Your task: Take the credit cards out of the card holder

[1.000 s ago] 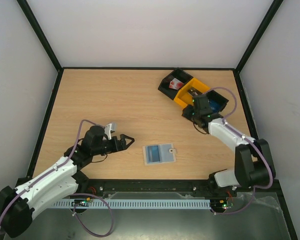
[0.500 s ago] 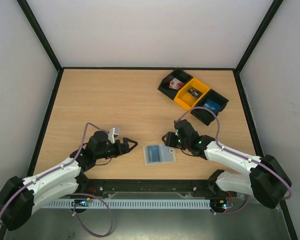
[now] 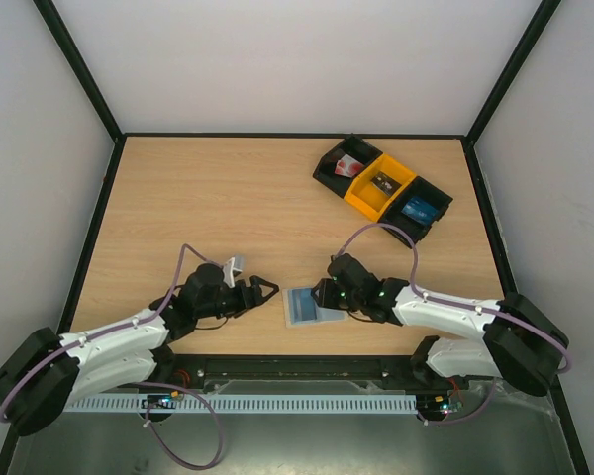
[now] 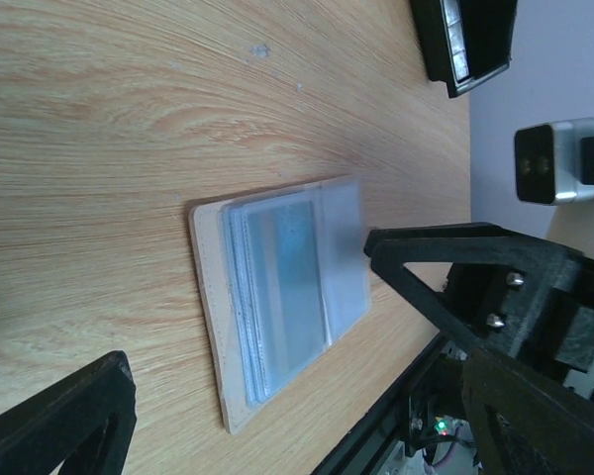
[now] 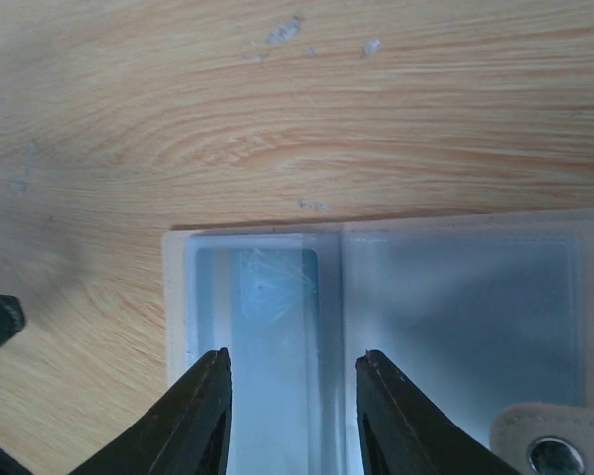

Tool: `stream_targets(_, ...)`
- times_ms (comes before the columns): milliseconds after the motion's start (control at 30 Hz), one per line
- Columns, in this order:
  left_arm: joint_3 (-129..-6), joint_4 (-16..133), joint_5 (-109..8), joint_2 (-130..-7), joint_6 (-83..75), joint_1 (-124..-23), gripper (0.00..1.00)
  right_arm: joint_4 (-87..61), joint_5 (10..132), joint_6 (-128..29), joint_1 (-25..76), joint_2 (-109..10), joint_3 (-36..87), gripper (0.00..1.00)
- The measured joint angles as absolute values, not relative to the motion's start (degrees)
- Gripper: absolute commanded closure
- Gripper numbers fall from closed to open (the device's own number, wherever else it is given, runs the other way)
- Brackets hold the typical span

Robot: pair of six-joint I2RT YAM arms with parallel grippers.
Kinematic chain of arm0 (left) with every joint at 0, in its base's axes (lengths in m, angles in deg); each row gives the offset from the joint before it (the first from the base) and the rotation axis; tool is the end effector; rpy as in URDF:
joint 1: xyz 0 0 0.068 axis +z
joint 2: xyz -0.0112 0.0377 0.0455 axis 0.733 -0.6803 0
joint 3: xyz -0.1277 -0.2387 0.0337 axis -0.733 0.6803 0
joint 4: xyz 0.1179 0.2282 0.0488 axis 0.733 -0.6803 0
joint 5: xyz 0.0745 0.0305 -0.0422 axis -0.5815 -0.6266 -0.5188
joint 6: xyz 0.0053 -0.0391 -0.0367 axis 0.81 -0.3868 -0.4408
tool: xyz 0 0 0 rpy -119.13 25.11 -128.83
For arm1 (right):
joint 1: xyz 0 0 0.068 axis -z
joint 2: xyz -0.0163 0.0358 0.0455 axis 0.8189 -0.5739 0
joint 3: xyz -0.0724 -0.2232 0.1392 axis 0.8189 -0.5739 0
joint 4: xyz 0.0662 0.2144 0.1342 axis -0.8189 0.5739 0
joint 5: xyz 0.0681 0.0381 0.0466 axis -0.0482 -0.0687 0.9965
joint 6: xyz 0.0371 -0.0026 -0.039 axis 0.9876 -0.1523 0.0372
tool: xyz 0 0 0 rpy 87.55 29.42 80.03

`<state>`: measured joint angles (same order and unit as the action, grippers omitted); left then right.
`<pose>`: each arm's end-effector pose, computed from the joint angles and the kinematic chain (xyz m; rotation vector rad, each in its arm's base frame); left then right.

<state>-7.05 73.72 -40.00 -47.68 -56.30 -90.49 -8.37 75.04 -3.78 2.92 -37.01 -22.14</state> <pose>0.1268 -0.1356 0.1591 -0.1646 2.3391 -1.4096 0.1328 0.1818 0.1670 -0.0971 2.6424 1.0059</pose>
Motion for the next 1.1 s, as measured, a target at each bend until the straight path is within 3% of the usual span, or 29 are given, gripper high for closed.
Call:
stream_targets(400,-6.9,75.12,-41.38,-48.2,-56.78,-92.5,0.1,-12.17,75.65,-2.84,1.15,-41.36,-24.33,0.72)
stream_targets(700,-4.89,79.49,-40.9,-50.54,-59.16,-92.5,0.11,-14.59,74.32,-2.49,-0.99,-44.31,-25.03,0.98)
stream_targets(1100,-3.62,90.71,-38.87,-55.33,-61.92,-93.07,0.1,-23.42,72.77,0.16,-1.69,-43.07,-30.49,0.98)
